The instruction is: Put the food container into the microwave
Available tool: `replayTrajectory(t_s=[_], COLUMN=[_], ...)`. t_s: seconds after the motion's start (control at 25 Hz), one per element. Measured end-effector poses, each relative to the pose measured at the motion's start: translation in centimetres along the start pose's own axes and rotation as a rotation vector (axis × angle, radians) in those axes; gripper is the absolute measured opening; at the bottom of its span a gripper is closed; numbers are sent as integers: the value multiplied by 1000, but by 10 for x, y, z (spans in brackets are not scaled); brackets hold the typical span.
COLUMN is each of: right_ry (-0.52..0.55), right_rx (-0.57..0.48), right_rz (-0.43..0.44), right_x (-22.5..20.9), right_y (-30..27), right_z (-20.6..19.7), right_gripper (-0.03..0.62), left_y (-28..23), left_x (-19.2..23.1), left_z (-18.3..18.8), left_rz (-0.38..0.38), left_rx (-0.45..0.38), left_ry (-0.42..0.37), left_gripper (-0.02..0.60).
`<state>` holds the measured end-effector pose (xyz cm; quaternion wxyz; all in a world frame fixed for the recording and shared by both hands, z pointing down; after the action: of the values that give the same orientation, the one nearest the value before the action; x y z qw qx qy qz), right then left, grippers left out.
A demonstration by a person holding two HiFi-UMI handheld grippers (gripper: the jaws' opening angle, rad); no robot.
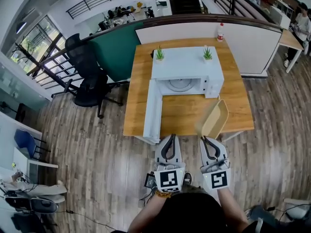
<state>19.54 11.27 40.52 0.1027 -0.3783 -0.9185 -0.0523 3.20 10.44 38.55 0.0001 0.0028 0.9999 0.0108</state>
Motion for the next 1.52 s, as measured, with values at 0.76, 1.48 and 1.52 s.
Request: replayTrajectory(t_s=[0.76, 1.48, 1.52], right_ry=[29, 37, 38], right_rx=[30, 181, 182], right_rz=[22, 74, 74], right_x=[-40, -75, -76], right_y=[-19, -88, -92], right_z=[-14, -38, -38], right_gripper=[21, 20, 20], left_y=[-60, -142, -146], left_x=[-7, 37, 41], left_z=[-5, -15, -17], left_rz=[-38, 32, 37], left_rx=[-1, 31, 39], left_ry=[10, -3, -5], left_gripper=[31, 31, 31])
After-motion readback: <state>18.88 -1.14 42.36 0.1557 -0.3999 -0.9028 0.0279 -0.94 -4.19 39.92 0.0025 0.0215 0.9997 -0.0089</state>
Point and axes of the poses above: the fingertips, and each gripper's own axes: y backward along the fingers, x to its left, z out of its top, the point moved 8 cm from there along y, backward along the fingers, and after that the axes turned 15 degrees about z, right-handed, at the moved point
